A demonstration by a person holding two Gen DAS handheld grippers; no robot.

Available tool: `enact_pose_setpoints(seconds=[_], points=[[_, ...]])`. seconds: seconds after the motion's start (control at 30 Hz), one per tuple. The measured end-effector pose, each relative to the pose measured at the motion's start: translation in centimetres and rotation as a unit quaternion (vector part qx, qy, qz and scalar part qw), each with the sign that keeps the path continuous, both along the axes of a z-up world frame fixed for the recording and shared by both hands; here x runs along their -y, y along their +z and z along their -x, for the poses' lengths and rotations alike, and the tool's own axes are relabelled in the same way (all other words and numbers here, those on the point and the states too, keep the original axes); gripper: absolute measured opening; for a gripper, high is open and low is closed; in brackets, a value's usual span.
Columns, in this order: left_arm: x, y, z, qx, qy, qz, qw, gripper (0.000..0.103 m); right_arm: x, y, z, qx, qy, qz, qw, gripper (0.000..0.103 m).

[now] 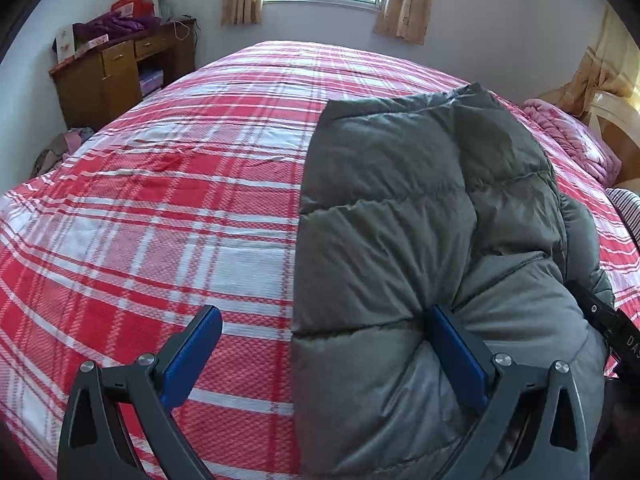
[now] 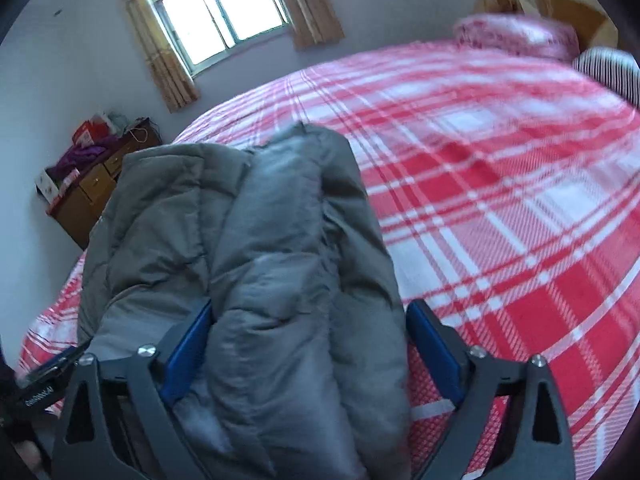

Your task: Fold large clothes

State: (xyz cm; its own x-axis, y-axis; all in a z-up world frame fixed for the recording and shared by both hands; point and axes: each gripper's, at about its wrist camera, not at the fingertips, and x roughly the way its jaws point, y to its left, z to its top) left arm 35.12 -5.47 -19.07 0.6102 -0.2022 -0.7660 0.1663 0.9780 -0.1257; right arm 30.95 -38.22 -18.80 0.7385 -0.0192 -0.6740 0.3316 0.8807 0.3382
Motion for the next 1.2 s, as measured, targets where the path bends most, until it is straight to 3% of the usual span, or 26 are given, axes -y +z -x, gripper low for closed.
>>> enact_pose_setpoints(seconds=[0.23,0.33,0.53,0.57,0.63,0.87,1.2], points=[[-0.5,-0.7,-0.4,-0.016,-0.001,0.043,0.9989,0.102,-0.9,0.0,0.2,0.005,0.035,-0.007,0.999,0.09],[-0.3,-0.7,-0.3,-0.013,-0.004,0.047,0.9988,0.102,-1.0,0.0,0.5,0.018,0.045,-0.013,0.999,0.081],[0.1,-0.7,-0.6,-0.014,-0.023,0.048,0.9985,0.102,-1.3,-0.3,0.0,0.011,0.065,-0.016,0.998,0.08],[0.2,-0.7,-0.6,-0.011,-0.025,0.046,0.9986,0.102,-1.2,-0.3,-0.1,0.012,0.067,-0.018,0.998,0.078],[0.5,-0.5,-0.1,0.003,-0.031,0.034,0.9989,0.102,-1.4,-0.4,0.1,0.021,0.087,-0.029,0.996,0.062],[1.0,-0.4,0.2,0.009,-0.042,0.03,0.9986,0.102,-1.7,-0.5,-0.5,0.017,0.097,-0.029,0.995,0.069],[1.3,-0.6,-0.5,0.007,-0.061,0.043,0.9972,0.1,-1.4,-0.9,-0.4,0.022,0.115,-0.039,0.992,0.054]])
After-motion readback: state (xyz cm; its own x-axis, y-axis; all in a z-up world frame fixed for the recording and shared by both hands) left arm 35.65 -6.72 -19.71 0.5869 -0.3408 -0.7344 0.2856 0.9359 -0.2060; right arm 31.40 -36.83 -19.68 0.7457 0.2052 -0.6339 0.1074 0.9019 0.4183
